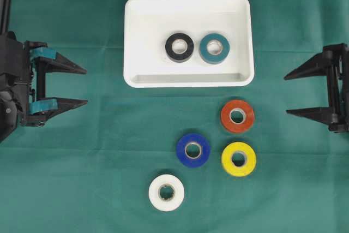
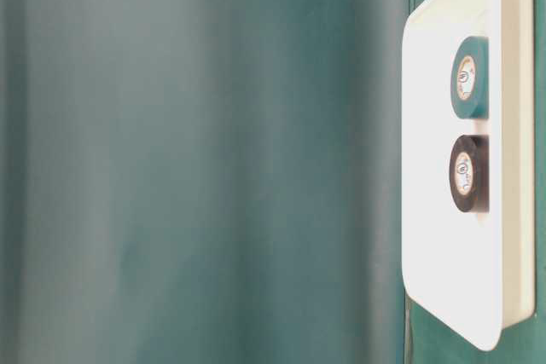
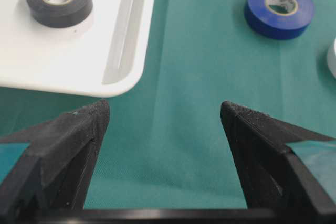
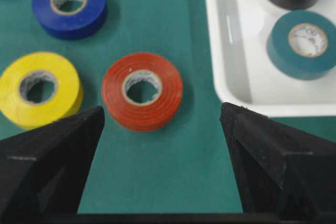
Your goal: Pick up the tape from a random location and place it into the white case.
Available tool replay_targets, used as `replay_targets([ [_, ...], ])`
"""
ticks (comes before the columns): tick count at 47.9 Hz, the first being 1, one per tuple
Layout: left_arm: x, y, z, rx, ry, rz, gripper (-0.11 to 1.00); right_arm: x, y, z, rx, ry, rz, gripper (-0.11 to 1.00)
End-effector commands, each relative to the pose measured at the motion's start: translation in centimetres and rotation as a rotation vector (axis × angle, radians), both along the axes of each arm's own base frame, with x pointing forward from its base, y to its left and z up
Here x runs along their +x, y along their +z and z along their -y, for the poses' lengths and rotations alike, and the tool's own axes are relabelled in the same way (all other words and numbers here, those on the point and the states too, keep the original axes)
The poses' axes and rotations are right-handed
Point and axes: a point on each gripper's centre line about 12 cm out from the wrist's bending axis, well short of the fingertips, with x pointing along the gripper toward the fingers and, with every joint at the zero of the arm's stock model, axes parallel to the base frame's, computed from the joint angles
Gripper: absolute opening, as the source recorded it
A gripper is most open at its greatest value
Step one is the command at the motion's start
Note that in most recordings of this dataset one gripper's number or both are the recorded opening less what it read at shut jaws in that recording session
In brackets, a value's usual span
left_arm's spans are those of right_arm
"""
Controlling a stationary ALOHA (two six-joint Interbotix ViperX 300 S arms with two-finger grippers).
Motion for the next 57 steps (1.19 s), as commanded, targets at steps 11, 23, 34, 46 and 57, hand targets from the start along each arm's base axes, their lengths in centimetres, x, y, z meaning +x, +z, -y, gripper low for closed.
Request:
replay_targets([
  [11,0.4,0.6,-0.1,0.001,0.003,0.017,0.84,0.1,-0.6,-0.1,0.017,-0.004,0.002,0.84],
  [23,0.4,0.6,-0.1,0.001,0.003,0.017,0.84,0.1,-0.4,-0.1,0.017,-0.004,0.011,0.84],
  [34,0.4,0.7,0.7,0.001,-0.035,0.018,0.84,0.1,-0.3,-0.1,0.017,-0.004,0.012,0.84],
  [46,0.4,0.7,2.4,-0.004,-0.119,0.018,0.84,0.1,-0.1,-0.1,0.016,-0.003,0.023,0.84],
  [57,0.3,0.6,3.5,-0.018,-0.167,0.017,0.84,0.0,-0.1,-0.1,0.014,-0.003,0.022,0.84],
])
